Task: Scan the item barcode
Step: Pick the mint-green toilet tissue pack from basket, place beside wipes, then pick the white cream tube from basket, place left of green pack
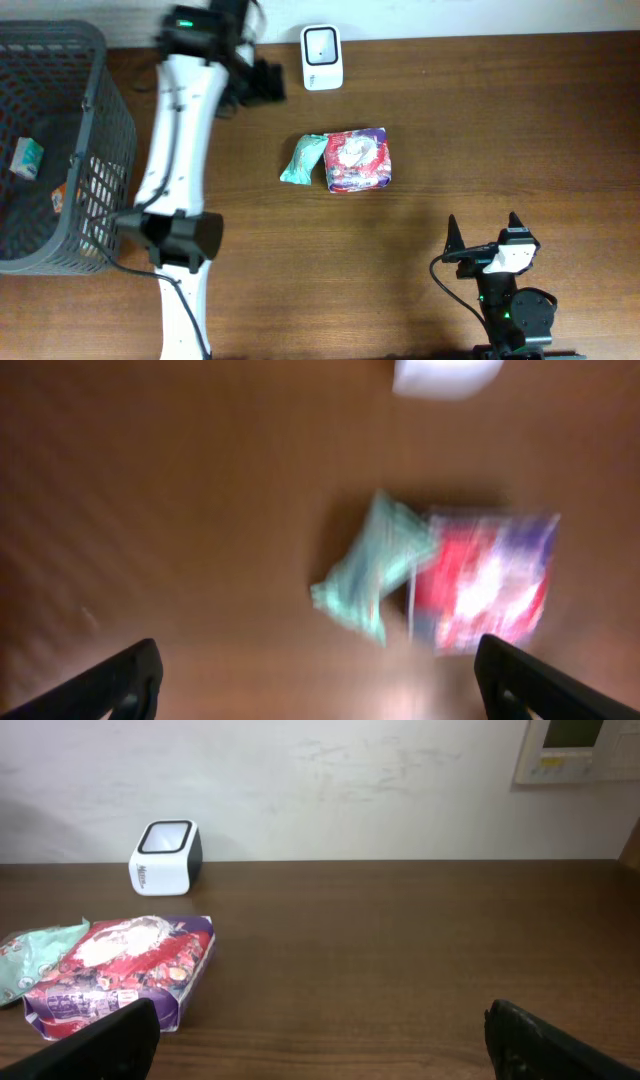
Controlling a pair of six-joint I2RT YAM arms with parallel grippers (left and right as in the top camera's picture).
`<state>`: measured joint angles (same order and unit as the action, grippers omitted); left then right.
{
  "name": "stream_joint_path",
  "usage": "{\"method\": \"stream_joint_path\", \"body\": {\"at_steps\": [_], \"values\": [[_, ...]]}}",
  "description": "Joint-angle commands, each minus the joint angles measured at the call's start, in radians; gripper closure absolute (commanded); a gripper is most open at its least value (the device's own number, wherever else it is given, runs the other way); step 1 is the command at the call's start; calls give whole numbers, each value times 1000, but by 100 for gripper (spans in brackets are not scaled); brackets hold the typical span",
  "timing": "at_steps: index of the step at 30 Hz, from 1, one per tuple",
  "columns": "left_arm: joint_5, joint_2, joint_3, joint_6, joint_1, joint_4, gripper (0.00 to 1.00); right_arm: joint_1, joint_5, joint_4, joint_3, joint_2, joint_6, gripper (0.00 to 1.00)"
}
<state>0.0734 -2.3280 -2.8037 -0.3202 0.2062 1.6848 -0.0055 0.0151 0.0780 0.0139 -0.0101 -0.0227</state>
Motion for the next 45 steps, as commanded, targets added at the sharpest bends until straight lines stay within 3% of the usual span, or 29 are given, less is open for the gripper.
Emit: {"method": "stream_joint_path", "body": {"at_steps": [1,3,4,6,9,11,13,16,20,26,28,29,30,32,34,38,41,43,45], "values": [[-168,66,-293,23,-172,3,7,5,-9,2,-8,6,0,1],[-357,91,-333,23,-296,3,11,5,-9,2,-8,6,0,1],[-383,92,-325,23,-374,3,12,5,-9,2,-8,6,0,1],[-377,84,-237,23,-520,2,16,5,-9,2,-8,6,0,1],[-381,84,-35,31,-658,-34,14,5,-9,2,-8,6,0,1],[-338,84,150,132,-743,-90,24,5,-9,2,-8,6,0,1],[-209,84,306,273,-787,-123,27,5,-9,2,-8,6,0,1],[-46,84,566,464,-823,-159,22,5,-9,2,-8,6,0,1],[-43,84,824,518,-825,-187,21,5,-9,2,-8,6,0,1],[-43,84,970,521,-825,-266,28,5,-9,2,-8,6,0,1],[-54,84,1035,521,-825,-317,39,5,-9,2,-8,6,0,1],[-77,84,1061,520,-825,-340,69,5,-9,2,-8,6,0,1],[-81,84,1057,520,-825,-344,100,5,-9,2,-8,6,0,1],[-80,84,993,496,-825,-318,100,5,-9,2,-8,6,0,1],[-10,84,798,467,-825,-233,100,5,-9,2,-8,6,0,1],[228,84,224,461,-822,-77,100,5,-9,2,-8,6,0,1],[363,98,-232,158,-821,-74,100,5,-9,2,-8,6,0,1],[603,147,-334,146,-796,-104,100,5,-9,2,-8,7,0,1],[656,196,-334,146,-723,-84,100,5,-9,2,-8,6,0,1]]}}
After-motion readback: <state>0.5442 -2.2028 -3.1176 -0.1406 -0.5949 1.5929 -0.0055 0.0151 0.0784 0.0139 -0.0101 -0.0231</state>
